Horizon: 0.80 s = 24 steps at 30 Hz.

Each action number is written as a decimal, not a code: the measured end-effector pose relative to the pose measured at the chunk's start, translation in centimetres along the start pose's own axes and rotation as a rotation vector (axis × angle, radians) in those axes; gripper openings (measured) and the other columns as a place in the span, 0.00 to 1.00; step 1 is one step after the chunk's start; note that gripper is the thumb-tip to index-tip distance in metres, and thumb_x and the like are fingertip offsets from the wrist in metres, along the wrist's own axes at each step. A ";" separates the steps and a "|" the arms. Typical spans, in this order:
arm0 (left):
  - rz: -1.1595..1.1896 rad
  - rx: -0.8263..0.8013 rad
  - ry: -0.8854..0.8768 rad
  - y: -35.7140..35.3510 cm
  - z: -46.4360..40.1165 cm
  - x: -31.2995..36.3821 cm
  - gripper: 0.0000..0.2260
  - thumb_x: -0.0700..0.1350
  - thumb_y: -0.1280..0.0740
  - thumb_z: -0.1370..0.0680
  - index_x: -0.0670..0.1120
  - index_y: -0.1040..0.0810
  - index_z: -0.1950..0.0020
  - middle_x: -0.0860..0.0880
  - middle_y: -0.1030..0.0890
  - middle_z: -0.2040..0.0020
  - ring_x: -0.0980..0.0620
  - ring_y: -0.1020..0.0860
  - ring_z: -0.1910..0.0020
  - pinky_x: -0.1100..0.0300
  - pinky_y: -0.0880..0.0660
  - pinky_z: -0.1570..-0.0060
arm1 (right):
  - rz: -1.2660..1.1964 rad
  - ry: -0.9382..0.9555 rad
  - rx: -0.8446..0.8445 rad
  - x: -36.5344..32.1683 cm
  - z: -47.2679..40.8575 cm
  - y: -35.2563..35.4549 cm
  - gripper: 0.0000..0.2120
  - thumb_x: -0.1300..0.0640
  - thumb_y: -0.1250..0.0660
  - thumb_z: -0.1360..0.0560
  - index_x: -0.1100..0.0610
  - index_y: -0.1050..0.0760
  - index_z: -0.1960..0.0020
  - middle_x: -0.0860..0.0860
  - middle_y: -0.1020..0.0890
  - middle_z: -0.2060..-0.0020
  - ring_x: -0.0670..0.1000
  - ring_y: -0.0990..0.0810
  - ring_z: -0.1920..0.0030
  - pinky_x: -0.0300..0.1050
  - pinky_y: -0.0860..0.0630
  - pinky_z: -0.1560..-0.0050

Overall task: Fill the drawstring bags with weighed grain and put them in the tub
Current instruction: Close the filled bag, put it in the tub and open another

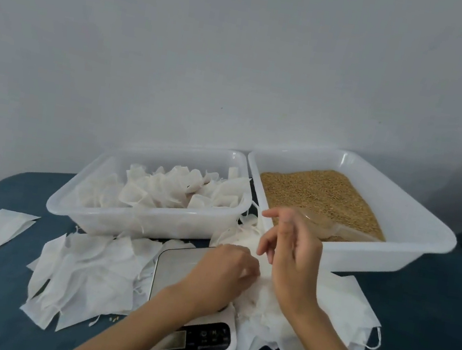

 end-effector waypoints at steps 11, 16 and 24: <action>0.745 0.222 0.181 1.9 0.4 -3.2 0.14 0.41 0.26 0.21 0.50 0.20 0.66 0.57 0.30 0.72 0.59 0.35 0.70 0.65 0.37 0.67 | 0.106 0.056 -0.060 0.0 0.4 -0.9 0.11 0.48 0.41 0.16 0.50 0.24 0.52 0.47 0.22 0.71 0.48 0.20 0.68 0.38 0.25 0.65; 1.062 0.364 0.251 2.2 2.5 -6.2 0.05 0.36 0.29 0.19 0.35 0.17 0.54 0.45 0.21 0.63 0.51 0.25 0.63 0.61 0.25 0.60 | 0.202 0.123 -0.074 -0.5 0.6 -1.4 0.08 0.51 0.35 0.19 0.54 0.23 0.54 0.43 0.21 0.62 0.47 0.20 0.60 0.40 0.23 0.59; 1.115 0.398 0.263 2.4 3.5 -7.3 0.10 0.47 0.22 0.26 0.43 0.19 0.61 0.48 0.24 0.70 0.53 0.28 0.69 0.64 0.27 0.63 | 0.022 -0.117 -0.249 1.9 1.6 -3.3 0.02 0.54 0.27 0.23 0.50 0.20 0.51 0.46 0.16 0.57 0.51 0.15 0.56 0.45 0.18 0.53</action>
Point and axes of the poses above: each hand's wrist, its own z-axis away from the middle knuckle, its own y-axis out of the back of the hand, x = y × z, the point moved 9 cm from there along -z, towards the middle knuckle
